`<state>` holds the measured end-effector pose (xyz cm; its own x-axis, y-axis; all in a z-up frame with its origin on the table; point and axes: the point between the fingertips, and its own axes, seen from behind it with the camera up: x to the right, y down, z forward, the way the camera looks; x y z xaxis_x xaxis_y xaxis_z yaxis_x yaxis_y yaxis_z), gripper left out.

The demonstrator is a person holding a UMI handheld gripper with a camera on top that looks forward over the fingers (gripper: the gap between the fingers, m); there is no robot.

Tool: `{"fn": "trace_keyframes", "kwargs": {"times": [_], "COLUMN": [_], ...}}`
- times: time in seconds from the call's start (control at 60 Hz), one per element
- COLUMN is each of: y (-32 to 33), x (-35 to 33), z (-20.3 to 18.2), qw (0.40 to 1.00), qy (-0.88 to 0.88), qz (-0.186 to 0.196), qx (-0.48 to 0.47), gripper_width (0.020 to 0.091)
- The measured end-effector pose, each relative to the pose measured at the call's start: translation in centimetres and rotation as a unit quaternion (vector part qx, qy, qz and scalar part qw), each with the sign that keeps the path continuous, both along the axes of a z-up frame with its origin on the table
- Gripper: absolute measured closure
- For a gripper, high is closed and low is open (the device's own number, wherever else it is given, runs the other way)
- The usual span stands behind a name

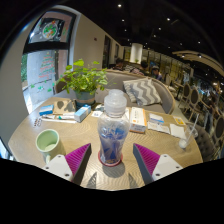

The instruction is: Pour water

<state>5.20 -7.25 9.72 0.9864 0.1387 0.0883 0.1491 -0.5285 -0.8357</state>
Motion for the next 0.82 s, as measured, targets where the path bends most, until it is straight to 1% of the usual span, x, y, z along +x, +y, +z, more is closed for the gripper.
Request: {"fn": "trace_keyframes", "kwargs": {"times": [0.167, 0.283, 0.4, 0.5, 0.6, 0.817], "y": [-8.1, -13.6, -18.1, -20.8, -22.7, -23.3], "x": [-1.8, -3.9, -5.4, -6.3, -6.8, -5.7], "z": [5.7, 8.9, 11.1, 12.1, 12.4, 13.4], "qw": [0.999, 0.999, 0.998, 0.997, 0.997, 0.997], "qy": [-0.008, -0.001, 0.001, 0.007, 0.010, -0.005], "qz": [-0.030, -0.043, -0.056, -0.066, -0.068, -0.076], "qx": [-0.024, -0.030, -0.032, -0.032, -0.041, -0.027], "gripper_width": [0.0250, 0.0254, 0.0251, 0.0254, 0.0251, 0.0250]}}
